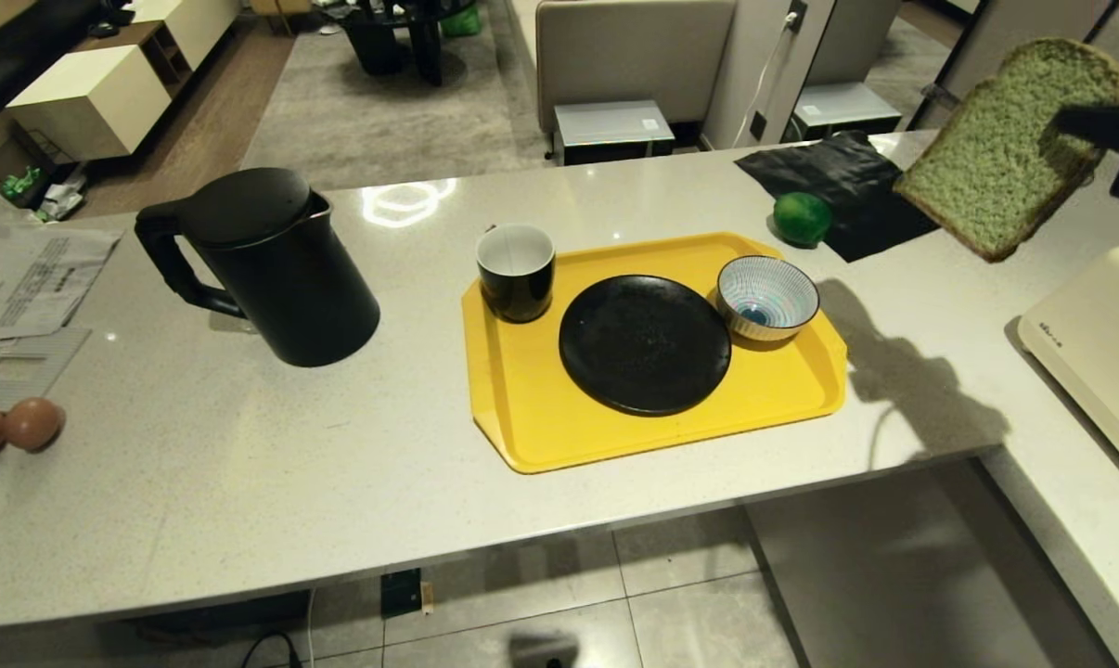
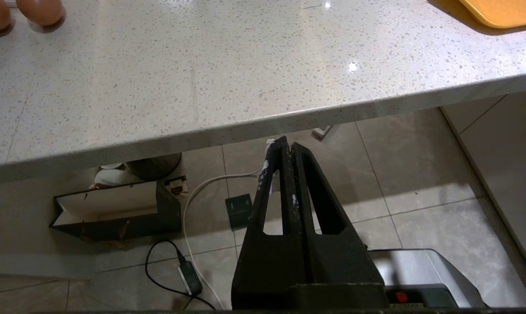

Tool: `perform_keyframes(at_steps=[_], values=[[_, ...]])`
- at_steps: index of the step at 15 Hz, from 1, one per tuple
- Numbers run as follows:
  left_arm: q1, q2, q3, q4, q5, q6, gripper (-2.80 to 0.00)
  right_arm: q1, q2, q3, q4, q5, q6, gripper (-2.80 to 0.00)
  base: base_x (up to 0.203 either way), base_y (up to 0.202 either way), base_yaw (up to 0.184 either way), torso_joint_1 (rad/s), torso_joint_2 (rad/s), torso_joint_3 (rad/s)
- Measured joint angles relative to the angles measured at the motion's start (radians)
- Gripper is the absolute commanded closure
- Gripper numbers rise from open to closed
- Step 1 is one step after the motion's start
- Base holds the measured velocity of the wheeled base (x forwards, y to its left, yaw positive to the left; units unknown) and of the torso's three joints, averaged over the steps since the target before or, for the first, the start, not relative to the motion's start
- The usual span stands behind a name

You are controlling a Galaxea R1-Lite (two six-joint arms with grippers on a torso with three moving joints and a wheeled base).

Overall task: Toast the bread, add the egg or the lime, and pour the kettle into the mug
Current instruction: Put the baked bread on a plate

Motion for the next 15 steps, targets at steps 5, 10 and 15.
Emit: perform_keyframes(at_steps=[5, 10, 15], values=[[0.000, 0.000, 0.000, 0.000, 0.000, 0.000, 0.00, 0.205, -0.050, 0.225, -0.025, -0.021, 0.049, 0.00, 0.000, 0.000, 0.000, 0.000, 0.00, 0.000], [-0.001, 0.000, 0.000, 0.000, 0.000, 0.000, 0.00, 0.419, -0.003, 0.368, -0.170, -0.151, 0.059, 0.00, 0.000, 0.000, 0.000, 0.000, 0.00, 0.000], [-0.001, 0.000, 0.000, 0.000, 0.000, 0.000, 0.00, 0.543, 0.133, 0.351, -0.260, -0.298, 0.173, 0.00, 0.000, 0.000, 0.000, 0.000, 0.00, 0.000]])
